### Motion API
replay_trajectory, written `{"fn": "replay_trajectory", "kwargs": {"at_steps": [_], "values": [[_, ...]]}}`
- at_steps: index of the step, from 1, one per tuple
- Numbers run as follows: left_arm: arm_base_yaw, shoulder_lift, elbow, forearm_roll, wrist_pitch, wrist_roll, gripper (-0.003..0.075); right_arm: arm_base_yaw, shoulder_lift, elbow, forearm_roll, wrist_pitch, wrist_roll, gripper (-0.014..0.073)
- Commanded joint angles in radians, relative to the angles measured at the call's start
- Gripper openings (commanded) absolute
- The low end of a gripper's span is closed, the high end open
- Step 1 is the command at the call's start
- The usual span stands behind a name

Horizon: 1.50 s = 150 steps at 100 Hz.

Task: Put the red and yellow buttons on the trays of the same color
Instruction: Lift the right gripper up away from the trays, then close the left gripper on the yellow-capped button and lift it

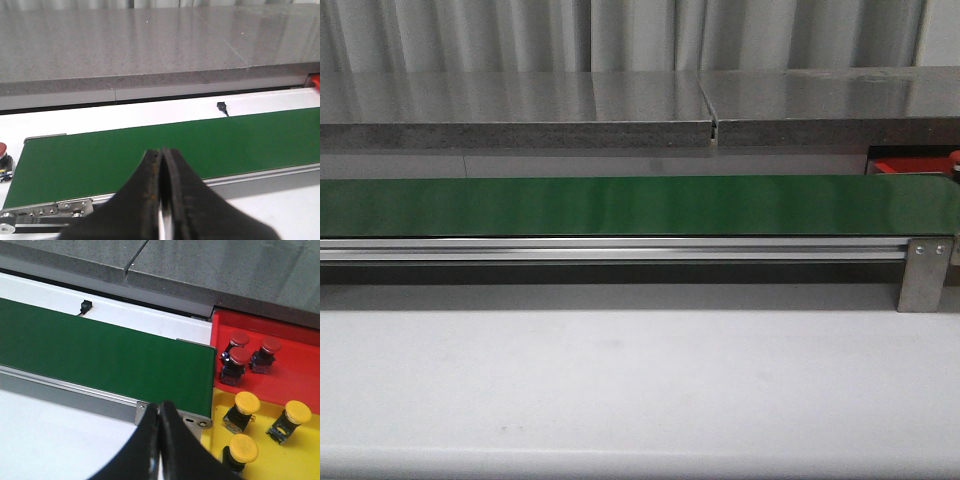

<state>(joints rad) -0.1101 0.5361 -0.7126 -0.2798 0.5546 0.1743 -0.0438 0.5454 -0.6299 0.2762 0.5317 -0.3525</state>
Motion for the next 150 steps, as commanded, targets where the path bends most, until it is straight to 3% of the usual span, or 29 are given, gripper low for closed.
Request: {"fn": "replay_trajectory", "kwargs": {"at_steps": [1, 27, 58, 65, 82, 89, 118, 150], "values": [[-0.007, 0.072, -0.031, -0.004, -0.11, -0.028, -0.002, 0.002, 0.0, -0.024, 0.002, -0.069, -0.011, -0.0118], [0.051, 0.298, -0.128, 0.049, -0.143, -0.044, -0.002, 0.002, 0.0, -0.024, 0.002, -0.069, -0.011, -0.0118], [0.297, 0.528, -0.289, 0.015, -0.045, -0.047, -0.0001, 0.002, 0.0, -0.024, 0.002, -0.069, -0.011, -0.0118], [0.345, 0.563, -0.316, 0.015, -0.025, -0.047, 0.0078, 0.002, 0.0, -0.024, 0.002, -0.069, -0.011, -0.0118], [0.454, 0.634, -0.356, 0.015, -0.002, -0.047, 0.0419, 0.002, 0.0, -0.024, 0.002, -0.069, -0.011, -0.0118], [0.494, 0.664, -0.371, 0.014, 0.005, -0.059, 0.0487, 0.002, 0.0, -0.024, 0.002, -0.069, -0.011, -0.0118], [0.612, 0.852, -0.491, -0.005, 0.134, -0.111, 0.0471, 0.002, 0.0, -0.024, 0.002, -0.076, -0.011, -0.0118], [0.661, 1.161, -0.803, -0.005, 0.36, -0.143, 0.0471, 0.002, 0.0, -0.024, 0.002, -0.081, -0.011, -0.0118]]}}
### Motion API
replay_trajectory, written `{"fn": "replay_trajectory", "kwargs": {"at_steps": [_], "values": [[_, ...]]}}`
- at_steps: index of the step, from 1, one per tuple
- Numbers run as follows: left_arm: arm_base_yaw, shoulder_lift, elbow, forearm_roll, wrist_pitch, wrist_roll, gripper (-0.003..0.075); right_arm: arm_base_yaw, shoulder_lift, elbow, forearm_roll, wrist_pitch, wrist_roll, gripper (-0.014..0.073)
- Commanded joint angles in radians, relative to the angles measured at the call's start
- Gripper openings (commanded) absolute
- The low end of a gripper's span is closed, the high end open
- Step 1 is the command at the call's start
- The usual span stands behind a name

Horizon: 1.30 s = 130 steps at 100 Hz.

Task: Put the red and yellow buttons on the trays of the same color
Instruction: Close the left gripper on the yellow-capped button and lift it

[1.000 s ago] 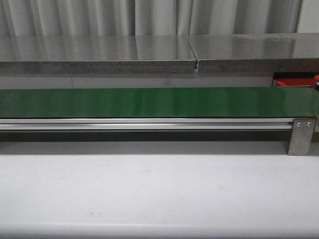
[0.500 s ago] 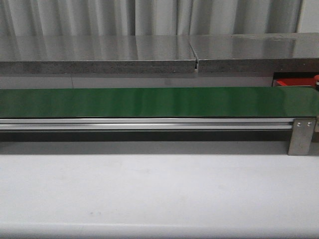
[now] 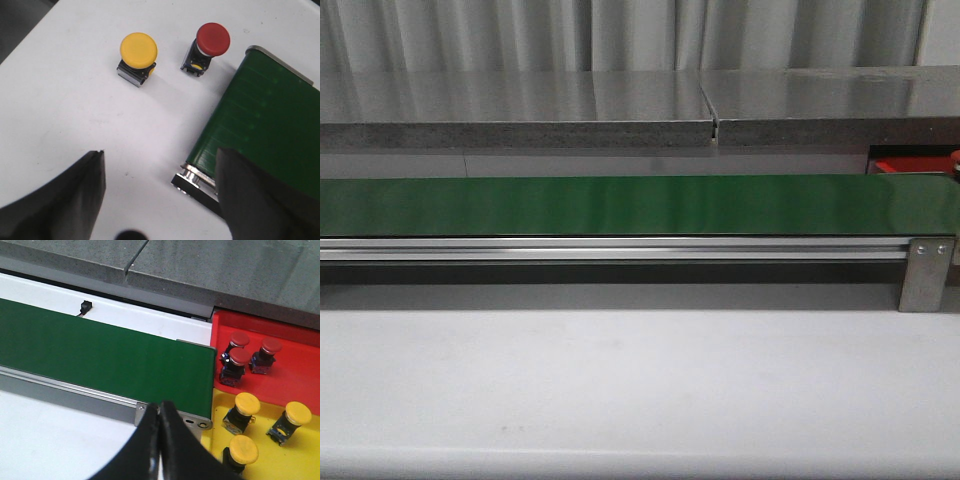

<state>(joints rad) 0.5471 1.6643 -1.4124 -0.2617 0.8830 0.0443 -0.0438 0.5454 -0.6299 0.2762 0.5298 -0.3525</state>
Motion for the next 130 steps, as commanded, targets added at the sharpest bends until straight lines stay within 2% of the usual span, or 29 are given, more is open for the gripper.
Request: {"fn": "replay_trajectory", "kwargs": {"at_steps": [1, 16, 35, 99, 130], "values": [[0.003, 0.039, -0.118, -0.023, 0.037, -0.013, 0.0471, 0.002, 0.0, -0.024, 0.002, -0.079, -0.011, -0.0118], [0.003, 0.186, -0.266, -0.023, 0.171, -0.013, 0.0471, 0.002, 0.0, -0.024, 0.002, -0.078, -0.011, -0.0118], [0.003, 0.319, -0.4, -0.001, 0.215, -0.044, 0.0471, 0.002, 0.0, -0.024, 0.002, -0.078, -0.011, -0.0118], [0.003, 0.52, -0.575, 0.031, 0.147, -0.066, 0.0471, 0.002, 0.0, -0.024, 0.002, -0.081, -0.011, -0.0118], [0.001, 0.561, -0.586, -0.005, 0.111, -0.066, 0.0471, 0.002, 0.0, -0.024, 0.002, -0.081, -0.011, -0.0118]]}}
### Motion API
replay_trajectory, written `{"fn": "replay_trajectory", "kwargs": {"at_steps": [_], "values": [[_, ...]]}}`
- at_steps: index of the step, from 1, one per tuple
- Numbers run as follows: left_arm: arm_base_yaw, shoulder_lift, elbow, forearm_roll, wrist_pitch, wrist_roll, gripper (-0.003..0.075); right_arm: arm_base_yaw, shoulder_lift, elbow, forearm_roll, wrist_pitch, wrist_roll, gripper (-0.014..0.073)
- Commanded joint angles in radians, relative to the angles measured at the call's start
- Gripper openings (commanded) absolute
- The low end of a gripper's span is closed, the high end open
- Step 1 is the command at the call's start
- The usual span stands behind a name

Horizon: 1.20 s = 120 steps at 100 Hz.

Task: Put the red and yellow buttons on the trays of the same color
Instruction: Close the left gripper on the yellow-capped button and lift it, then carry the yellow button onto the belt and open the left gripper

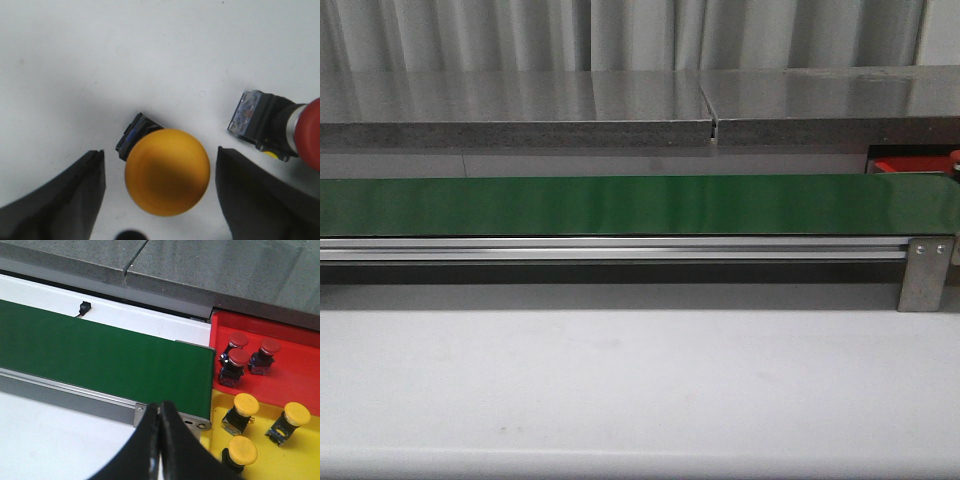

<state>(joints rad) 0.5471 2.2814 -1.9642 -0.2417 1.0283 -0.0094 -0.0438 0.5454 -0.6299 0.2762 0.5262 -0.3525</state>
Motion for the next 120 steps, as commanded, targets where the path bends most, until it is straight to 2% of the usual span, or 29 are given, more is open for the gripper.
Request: {"fn": "replay_trajectory", "kwargs": {"at_steps": [1, 9, 33, 45, 92, 120], "values": [[0.001, -0.056, -0.034, -0.025, -0.037, -0.012, 0.0471, 0.002, 0.0, -0.024, 0.002, -0.078, -0.011, -0.0118], [0.001, -0.056, -0.034, -0.025, -0.044, -0.012, 0.0447, 0.002, 0.0, -0.024, 0.002, -0.078, -0.011, -0.0118], [0.001, -0.056, -0.041, -0.032, -0.055, -0.01, 0.0259, 0.002, 0.0, -0.024, 0.002, -0.078, -0.011, -0.0118], [0.001, -0.058, -0.041, -0.034, -0.059, -0.002, 0.0209, 0.002, 0.0, -0.024, 0.002, -0.078, -0.011, -0.0118], [-0.004, -0.233, -0.02, -0.065, -0.053, 0.051, 0.0206, 0.002, 0.0, -0.024, 0.002, -0.078, -0.011, -0.0118], [-0.067, -0.449, 0.196, -0.058, -0.144, 0.073, 0.0206, 0.002, 0.0, -0.024, 0.002, -0.078, -0.011, -0.0118]]}}
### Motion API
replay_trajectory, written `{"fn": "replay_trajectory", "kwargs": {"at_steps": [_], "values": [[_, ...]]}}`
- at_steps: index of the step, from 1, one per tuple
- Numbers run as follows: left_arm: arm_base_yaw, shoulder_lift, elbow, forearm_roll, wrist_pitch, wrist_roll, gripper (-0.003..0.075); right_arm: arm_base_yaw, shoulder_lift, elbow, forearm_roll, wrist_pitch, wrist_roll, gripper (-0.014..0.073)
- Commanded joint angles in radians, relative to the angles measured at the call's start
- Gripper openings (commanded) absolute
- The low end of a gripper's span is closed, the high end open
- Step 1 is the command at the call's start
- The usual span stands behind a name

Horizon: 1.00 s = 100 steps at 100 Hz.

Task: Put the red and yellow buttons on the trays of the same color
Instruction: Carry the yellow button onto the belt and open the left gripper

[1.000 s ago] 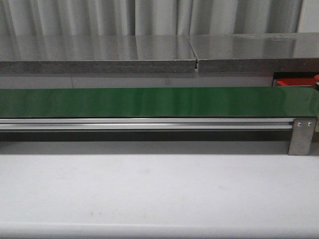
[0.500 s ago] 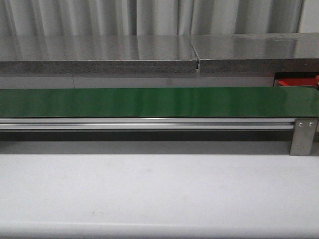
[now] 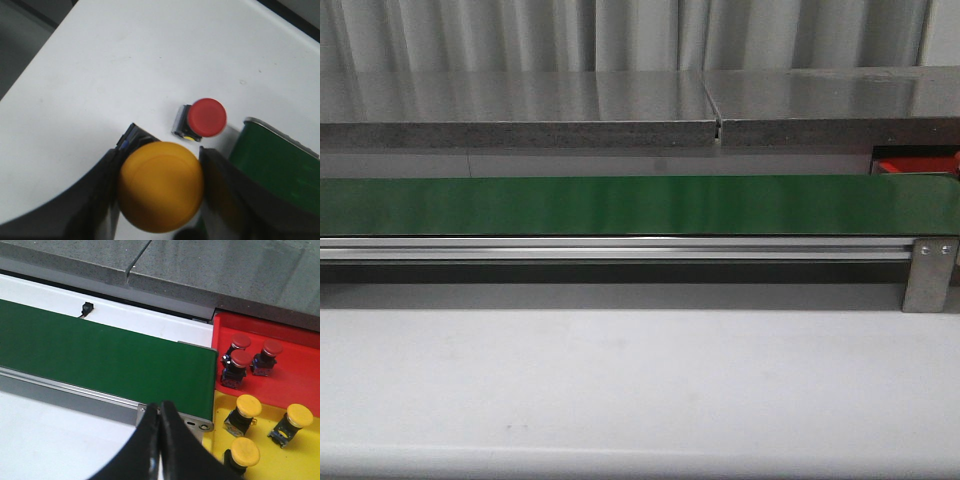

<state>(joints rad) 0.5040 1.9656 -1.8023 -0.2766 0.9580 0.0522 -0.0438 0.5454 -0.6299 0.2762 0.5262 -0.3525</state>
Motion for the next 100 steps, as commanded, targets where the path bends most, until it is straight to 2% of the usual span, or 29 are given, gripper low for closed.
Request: {"fn": "replay_trajectory", "kwargs": {"at_steps": [1, 11, 26, 51, 85, 94, 100], "values": [[-0.026, -0.139, 0.048, -0.024, -0.077, 0.011, 0.0206, 0.002, 0.0, -0.024, 0.002, -0.078, -0.011, -0.0118], [-0.059, -0.213, 0.145, -0.028, -0.144, 0.012, 0.0206, 0.002, 0.0, -0.024, 0.002, -0.078, -0.011, -0.0118], [-0.125, -0.238, 0.211, -0.028, -0.149, 0.014, 0.0206, 0.002, 0.0, -0.024, 0.002, -0.078, -0.011, -0.0118], [-0.218, -0.229, 0.219, -0.014, -0.118, 0.016, 0.0206, 0.002, 0.0, -0.024, 0.002, -0.078, -0.011, -0.0118], [-0.236, -0.147, 0.219, -0.016, -0.067, 0.016, 0.0209, 0.002, 0.0, -0.024, 0.002, -0.078, -0.011, -0.0118], [-0.236, -0.13, 0.219, -0.018, -0.059, 0.016, 0.0237, 0.002, 0.0, -0.024, 0.002, -0.078, -0.011, -0.0118], [-0.236, -0.128, 0.219, -0.016, -0.059, 0.016, 0.0311, 0.002, 0.0, -0.024, 0.002, -0.076, -0.011, -0.0118]]}}
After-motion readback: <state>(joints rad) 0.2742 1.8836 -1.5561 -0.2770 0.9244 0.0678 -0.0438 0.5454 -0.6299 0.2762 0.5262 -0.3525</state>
